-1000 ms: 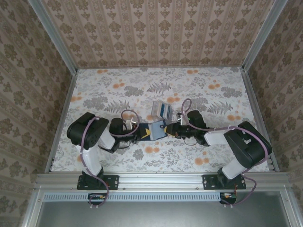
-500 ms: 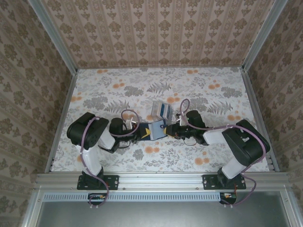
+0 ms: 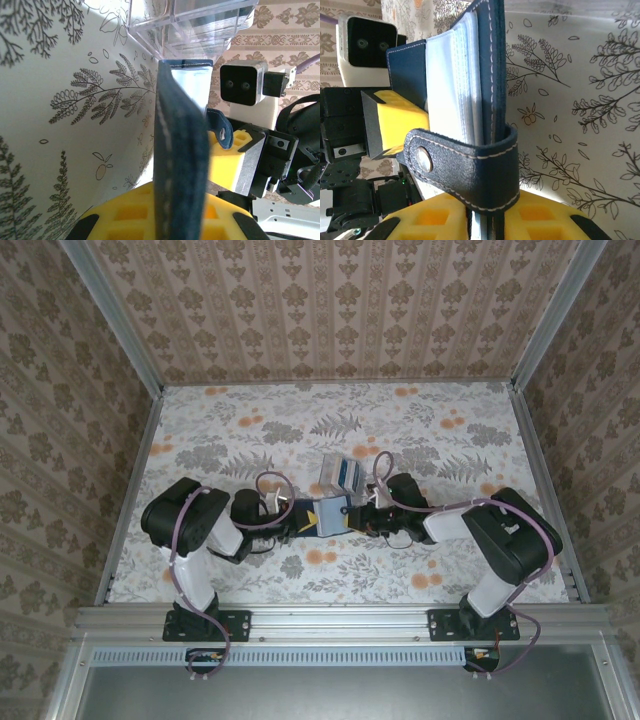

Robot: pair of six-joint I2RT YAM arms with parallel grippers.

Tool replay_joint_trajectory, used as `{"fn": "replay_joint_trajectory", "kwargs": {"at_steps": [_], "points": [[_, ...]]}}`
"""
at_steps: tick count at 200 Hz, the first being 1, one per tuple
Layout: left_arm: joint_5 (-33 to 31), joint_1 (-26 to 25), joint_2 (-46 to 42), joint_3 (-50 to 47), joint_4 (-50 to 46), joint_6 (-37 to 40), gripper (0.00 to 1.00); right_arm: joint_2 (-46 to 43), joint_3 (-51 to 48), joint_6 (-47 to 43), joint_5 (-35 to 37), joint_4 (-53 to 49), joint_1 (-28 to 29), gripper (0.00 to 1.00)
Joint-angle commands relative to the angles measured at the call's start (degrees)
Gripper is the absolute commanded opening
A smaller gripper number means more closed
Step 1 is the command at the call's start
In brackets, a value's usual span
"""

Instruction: Put the credit cards into the card holder

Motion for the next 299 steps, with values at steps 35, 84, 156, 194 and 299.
{"fn": "replay_joint_trajectory", "kwargs": {"at_steps": [35,84,156,194,299], "points": [[1.4,0.2,0.3,0.7,3.1,-0.3,0.0,1.2,2.1,-2.7,1.1,-3.3,1.1,0.26],[1.6,0.2,0.3,0.9,3.1,-0.5,0.0,2.3,3.2,-3.4,2.0,-4.5,1.7,0.29],[1.5,0.2,0.7,1.0,3.1,-0.4,0.0,3.8,3.9,-3.1,2.1,-3.9,2.1,0.4],[1.5,0.2,1.3,0.8,3.1,-0.2,0.0,4.3,4.1,-3.1,1.5,-3.0,2.2,0.44],[0.8,-0.1,3.2,0.5,3.1,0.7,0.0,3.2,1.7,-1.7,4.5,-2.2,2.1,0.49]]}}
